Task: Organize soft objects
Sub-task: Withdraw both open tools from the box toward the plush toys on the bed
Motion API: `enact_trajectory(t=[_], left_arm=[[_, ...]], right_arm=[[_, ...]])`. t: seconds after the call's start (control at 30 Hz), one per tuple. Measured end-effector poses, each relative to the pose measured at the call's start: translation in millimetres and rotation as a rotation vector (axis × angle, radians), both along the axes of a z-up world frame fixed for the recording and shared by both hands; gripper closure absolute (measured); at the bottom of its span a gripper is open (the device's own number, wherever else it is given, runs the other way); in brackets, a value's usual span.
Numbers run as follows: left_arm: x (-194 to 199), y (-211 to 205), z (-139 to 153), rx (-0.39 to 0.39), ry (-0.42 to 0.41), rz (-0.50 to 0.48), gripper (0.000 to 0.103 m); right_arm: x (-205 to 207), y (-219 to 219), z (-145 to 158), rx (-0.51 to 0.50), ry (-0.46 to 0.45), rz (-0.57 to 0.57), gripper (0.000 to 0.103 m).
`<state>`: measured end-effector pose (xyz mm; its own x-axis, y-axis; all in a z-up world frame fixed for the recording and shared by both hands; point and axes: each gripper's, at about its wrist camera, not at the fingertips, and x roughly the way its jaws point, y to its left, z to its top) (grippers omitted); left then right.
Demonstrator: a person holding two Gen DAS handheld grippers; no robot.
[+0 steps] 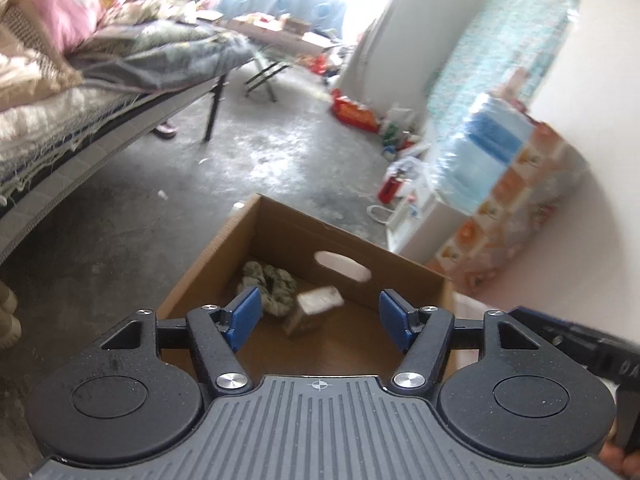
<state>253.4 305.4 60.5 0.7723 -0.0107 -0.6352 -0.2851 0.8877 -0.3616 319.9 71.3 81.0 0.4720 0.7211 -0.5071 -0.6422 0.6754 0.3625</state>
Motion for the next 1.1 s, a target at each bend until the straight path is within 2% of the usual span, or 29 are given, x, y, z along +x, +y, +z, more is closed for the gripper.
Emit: enact_trajectory(t=[0.07, 0.1, 0.17, 0.27, 0.47, 0.63, 0.8, 0.97, 1.1], left_arm=[[-19, -10, 9, 0.015, -0.019, -0.037, 0.035], [-30, -16, 14, 0.025, -0.025, -0.056, 0.034], [-50, -30, 21, 0.046, -0.035, -0.099, 0.026], [-78, -53, 28, 0.068, -0.044, -0.178, 0.019], [-119, -102, 23, 0.087, -0.042, -0.339, 0.004], [-143, -145, 13, 0.101, -0.086, -0.437, 0.001], [-153, -194, -5, 0.116, -0.098, -0.557, 0.001], [-162, -245, -31, 0.180, -0.104, -0.655, 0.001], [-156, -279, -46, 0.192, -0.110, -0.726, 0.001]], right_arm=[[-22, -22, 10, 0.016, -0.017, 0.002, 0.057], [-35, -34, 15, 0.025, -0.030, 0.000, 0.044], [-61, -61, 24, 0.045, -0.060, -0.013, 0.029], [-99, -101, 33, 0.052, -0.105, -0.044, 0.027], [-159, -179, 32, 0.065, -0.126, -0.164, 0.015], [-197, -238, 7, 0.095, -0.104, -0.298, 0.012], [-220, -278, -33, 0.113, -0.080, -0.422, 0.012], [-229, -299, -77, 0.108, -0.055, -0.523, 0.012], [-223, -316, -105, 0.157, -0.011, -0.589, 0.012]])
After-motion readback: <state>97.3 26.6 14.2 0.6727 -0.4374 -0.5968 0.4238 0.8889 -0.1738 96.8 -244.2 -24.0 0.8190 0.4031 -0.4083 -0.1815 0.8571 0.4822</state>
